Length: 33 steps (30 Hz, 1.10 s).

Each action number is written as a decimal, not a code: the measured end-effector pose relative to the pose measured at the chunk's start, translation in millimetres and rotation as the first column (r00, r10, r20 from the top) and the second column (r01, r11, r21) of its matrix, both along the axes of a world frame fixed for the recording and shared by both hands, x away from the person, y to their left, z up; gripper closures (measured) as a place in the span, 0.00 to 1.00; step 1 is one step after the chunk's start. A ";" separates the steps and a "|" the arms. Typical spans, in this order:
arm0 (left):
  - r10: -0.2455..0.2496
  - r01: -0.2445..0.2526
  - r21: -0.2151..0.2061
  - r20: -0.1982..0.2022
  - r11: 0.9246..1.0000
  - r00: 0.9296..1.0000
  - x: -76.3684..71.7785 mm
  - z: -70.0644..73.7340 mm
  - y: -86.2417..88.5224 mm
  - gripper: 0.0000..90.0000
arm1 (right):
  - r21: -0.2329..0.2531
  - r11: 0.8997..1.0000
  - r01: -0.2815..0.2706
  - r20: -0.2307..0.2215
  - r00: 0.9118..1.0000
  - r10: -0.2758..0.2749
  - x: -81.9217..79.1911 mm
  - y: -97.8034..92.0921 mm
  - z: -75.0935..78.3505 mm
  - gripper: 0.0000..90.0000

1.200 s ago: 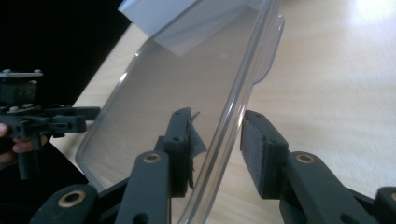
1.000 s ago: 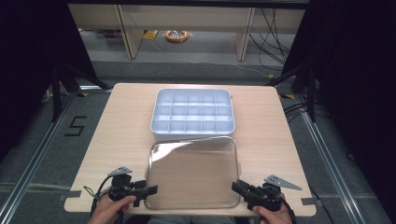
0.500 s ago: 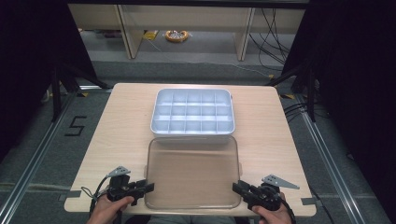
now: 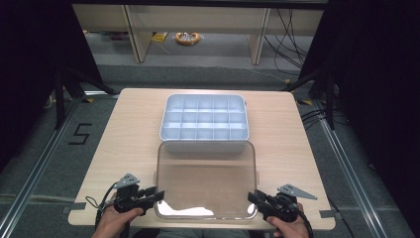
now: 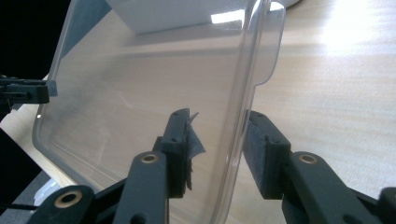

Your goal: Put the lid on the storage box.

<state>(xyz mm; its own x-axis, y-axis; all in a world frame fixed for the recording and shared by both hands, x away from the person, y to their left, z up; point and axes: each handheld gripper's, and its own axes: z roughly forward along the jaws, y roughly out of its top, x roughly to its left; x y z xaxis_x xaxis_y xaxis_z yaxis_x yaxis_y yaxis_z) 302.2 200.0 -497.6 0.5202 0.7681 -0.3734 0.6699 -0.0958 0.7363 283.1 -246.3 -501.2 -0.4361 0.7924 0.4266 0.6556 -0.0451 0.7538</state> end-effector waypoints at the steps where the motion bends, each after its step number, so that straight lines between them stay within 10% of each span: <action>1: 0.005 -0.005 -0.019 -0.009 1.000 1.000 0.4 0.4 -0.1 0.65 | 0.033 0.999 0.018 -0.034 0.999 -0.016 -1.8 3.2 2.4 0.70; 14: 0.023 -0.022 -0.028 0.030 0.999 0.999 13.1 12.0 -1.0 0.67 | -0.025 0.999 0.020 0.025 1.000 -0.019 15.5 2.0 10.8 0.69; 21: 0.041 -0.041 -0.016 0.057 0.999 0.998 24.9 21.9 0.5 0.68 | -0.005 0.999 0.039 -0.021 0.999 -0.039 24.8 7.7 15.5 0.69; 22: 0.039 -0.038 -0.012 0.059 0.999 0.998 26.5 24.3 0.5 0.68 | -0.011 1.000 0.017 0.032 0.999 -0.017 29.3 5.6 13.6 0.69; 27: 0.052 -0.051 -0.016 0.081 0.999 0.995 34.7 32.9 0.2 0.68 | 0.041 0.998 0.051 -0.015 0.999 -0.051 34.1 9.8 19.5 0.69; 28: 0.063 -0.062 -0.015 0.092 0.998 0.994 39.6 37.4 -0.3 0.68 | 0.015 0.999 0.033 0.039 0.999 -0.033 42.6 7.0 19.0 0.69; 33: 0.059 -0.057 -0.017 0.134 0.998 0.989 53.4 45.4 -0.5 0.68 | 0.028 0.998 0.048 0.034 0.998 -0.049 51.9 10.4 25.2 0.68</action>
<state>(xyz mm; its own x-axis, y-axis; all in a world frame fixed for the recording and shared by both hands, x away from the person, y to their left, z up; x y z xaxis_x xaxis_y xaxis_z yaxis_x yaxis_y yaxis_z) 355.6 199.5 -452.3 0.5210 0.7939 -0.3136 0.5689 -0.0491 0.8210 335.0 -235.9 -476.0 -0.4124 0.8012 0.4336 0.6253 -0.0972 0.7743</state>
